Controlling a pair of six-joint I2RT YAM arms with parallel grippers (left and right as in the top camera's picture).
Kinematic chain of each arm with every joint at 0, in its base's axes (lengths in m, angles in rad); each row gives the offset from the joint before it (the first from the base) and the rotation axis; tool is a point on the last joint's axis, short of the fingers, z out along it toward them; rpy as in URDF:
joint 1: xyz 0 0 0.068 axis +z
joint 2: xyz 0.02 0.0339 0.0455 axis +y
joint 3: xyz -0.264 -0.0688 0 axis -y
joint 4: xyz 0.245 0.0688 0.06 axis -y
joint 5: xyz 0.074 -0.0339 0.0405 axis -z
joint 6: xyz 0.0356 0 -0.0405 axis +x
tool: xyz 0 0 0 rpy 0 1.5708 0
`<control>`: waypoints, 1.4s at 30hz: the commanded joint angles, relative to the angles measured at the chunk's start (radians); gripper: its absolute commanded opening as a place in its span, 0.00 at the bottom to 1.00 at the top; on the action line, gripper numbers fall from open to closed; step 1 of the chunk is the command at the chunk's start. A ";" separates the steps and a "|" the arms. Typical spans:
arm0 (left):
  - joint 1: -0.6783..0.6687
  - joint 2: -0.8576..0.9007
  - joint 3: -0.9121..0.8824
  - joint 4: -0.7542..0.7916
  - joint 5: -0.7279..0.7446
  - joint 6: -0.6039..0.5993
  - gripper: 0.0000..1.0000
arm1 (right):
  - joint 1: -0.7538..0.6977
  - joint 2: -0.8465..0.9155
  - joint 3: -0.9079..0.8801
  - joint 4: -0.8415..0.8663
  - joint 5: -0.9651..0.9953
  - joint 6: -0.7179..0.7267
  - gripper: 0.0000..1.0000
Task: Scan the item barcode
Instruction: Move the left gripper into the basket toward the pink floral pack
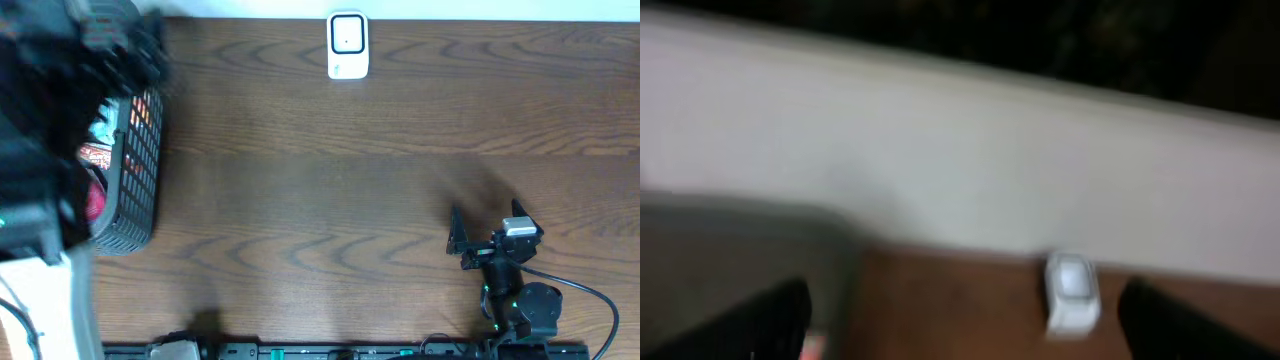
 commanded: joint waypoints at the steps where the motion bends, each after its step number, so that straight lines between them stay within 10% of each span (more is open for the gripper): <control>1: 0.107 0.172 0.265 -0.190 -0.047 -0.024 0.98 | -0.006 -0.005 -0.004 -0.001 0.004 -0.007 0.99; 7: 0.218 0.298 0.315 -0.345 -0.105 -0.002 0.98 | -0.006 -0.005 -0.004 -0.001 0.004 -0.007 0.99; 15: 0.281 0.409 0.307 -0.494 -0.565 -0.200 0.98 | -0.006 -0.005 -0.004 -0.002 0.004 -0.007 0.99; 22: 0.280 0.467 0.213 -0.562 -0.579 -0.200 0.98 | -0.006 -0.005 -0.004 -0.002 0.004 -0.007 0.99; 42: 0.289 0.481 -0.367 -0.253 -0.625 0.011 0.93 | -0.006 -0.005 -0.004 -0.002 0.004 -0.007 0.99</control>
